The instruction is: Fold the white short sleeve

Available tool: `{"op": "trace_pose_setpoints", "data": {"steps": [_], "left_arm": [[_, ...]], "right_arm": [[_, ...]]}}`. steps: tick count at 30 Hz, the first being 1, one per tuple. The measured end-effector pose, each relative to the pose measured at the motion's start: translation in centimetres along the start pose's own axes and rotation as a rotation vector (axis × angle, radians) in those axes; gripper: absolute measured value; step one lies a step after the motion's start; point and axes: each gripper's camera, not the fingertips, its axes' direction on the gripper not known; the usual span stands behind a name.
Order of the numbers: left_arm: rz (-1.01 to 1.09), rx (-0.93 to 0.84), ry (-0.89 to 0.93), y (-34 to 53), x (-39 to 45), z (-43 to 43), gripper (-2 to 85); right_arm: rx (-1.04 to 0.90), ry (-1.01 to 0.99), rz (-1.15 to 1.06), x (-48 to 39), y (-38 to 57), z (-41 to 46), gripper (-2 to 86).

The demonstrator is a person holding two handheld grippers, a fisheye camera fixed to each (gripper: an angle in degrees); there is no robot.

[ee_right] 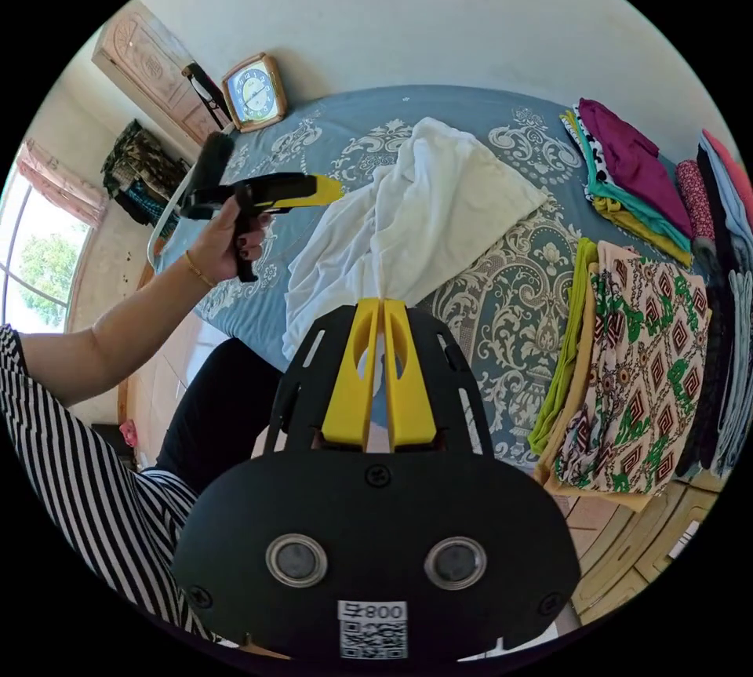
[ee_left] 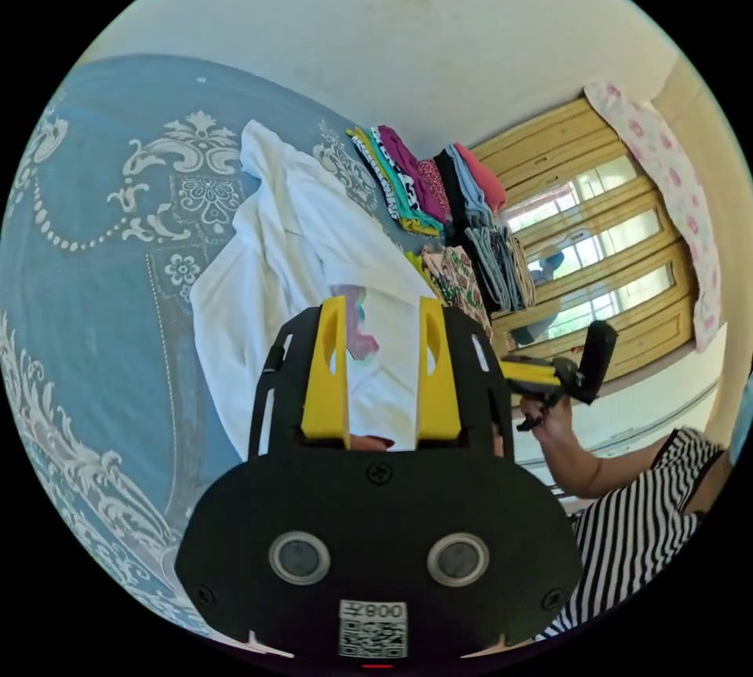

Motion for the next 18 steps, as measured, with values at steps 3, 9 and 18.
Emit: {"op": "trace_pose_setpoints", "data": {"steps": [3,9,18], "left_arm": [[-0.095,-0.016,0.039,-3.5,-1.3,1.7,12.9],[-0.18,-0.082,-0.004,-7.5,-0.5,4.7,12.1],[-0.24,-0.099,0.052,-7.0,4.2,4.8,2.1]], "right_arm": [[0.027,-0.034,0.018,-0.5,2.0,-1.1,0.5],[0.054,-0.083,0.039,-1.6,5.2,-2.5,0.5],[0.064,-0.132,0.085,-3.0,9.3,-3.8,0.4]]}}
